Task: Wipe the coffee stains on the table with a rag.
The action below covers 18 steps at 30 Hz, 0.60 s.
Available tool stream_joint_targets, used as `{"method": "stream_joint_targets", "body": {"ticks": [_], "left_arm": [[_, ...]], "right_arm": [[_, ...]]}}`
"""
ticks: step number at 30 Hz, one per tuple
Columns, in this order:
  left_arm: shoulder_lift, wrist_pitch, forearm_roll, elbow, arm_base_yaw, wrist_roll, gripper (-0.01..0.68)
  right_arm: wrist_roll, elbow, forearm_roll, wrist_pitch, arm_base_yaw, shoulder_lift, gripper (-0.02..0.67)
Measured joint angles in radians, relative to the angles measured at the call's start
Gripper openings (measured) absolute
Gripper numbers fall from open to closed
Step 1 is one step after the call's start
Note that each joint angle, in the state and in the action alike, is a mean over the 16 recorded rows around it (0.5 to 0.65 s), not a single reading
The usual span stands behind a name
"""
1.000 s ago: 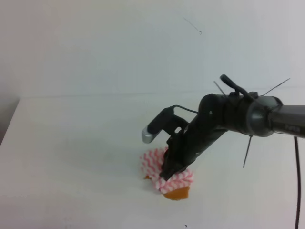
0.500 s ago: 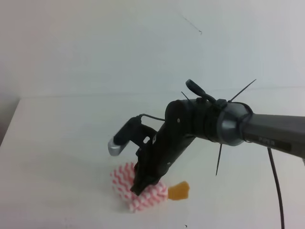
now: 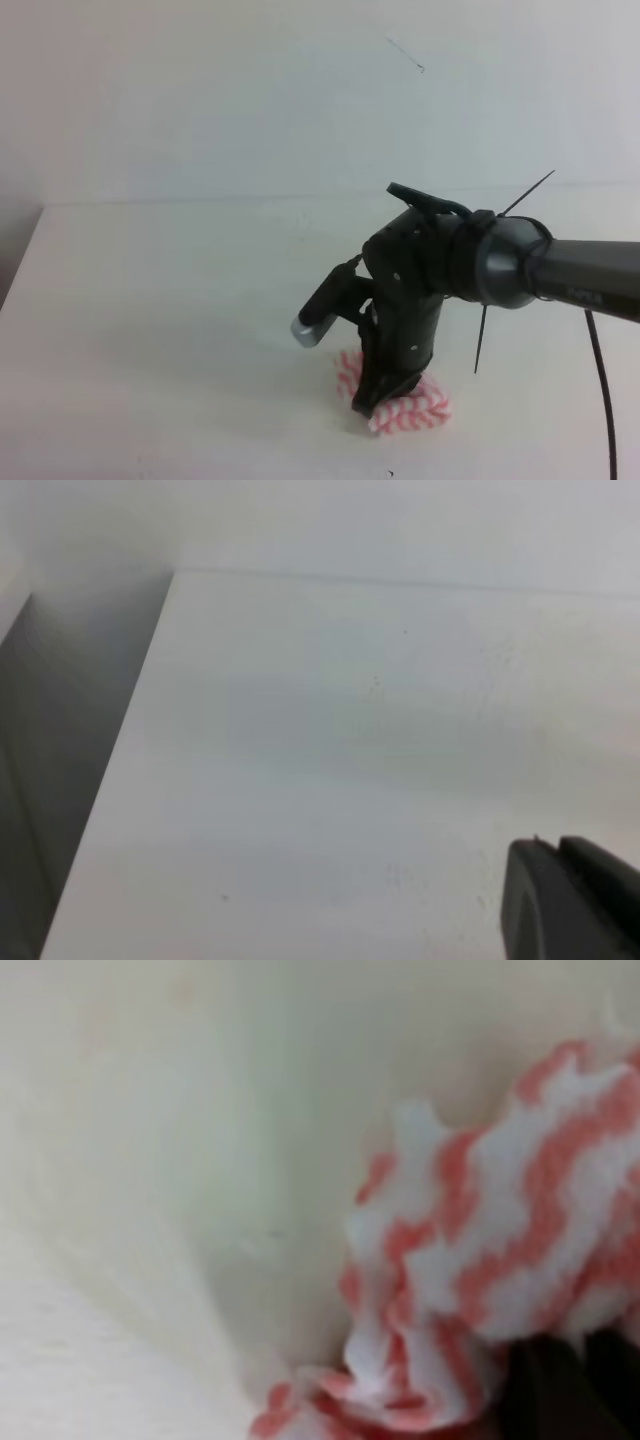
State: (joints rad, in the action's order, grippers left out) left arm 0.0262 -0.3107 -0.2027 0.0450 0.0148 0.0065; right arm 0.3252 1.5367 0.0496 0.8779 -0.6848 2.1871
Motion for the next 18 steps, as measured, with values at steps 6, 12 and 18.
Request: {"method": "stream_joint_targets", "body": {"ticks": [6,12,18], "left_arm": [[0.000,0.000,0.000,0.000,0.000,0.000,0.000],[0.000,0.000,0.000,0.000,0.000,0.000,0.000],[0.000,0.000,0.000,0.000,0.000,0.000,0.000]], "right_arm": [[-0.114,-0.032,-0.145,0.006,0.092,-0.022,0.026],[-0.178,-0.046,-0.184,0.005,0.206,-0.045,0.025],[-0.215,-0.052,-0.159,-0.016,0.256,-0.061,0.025]]}}
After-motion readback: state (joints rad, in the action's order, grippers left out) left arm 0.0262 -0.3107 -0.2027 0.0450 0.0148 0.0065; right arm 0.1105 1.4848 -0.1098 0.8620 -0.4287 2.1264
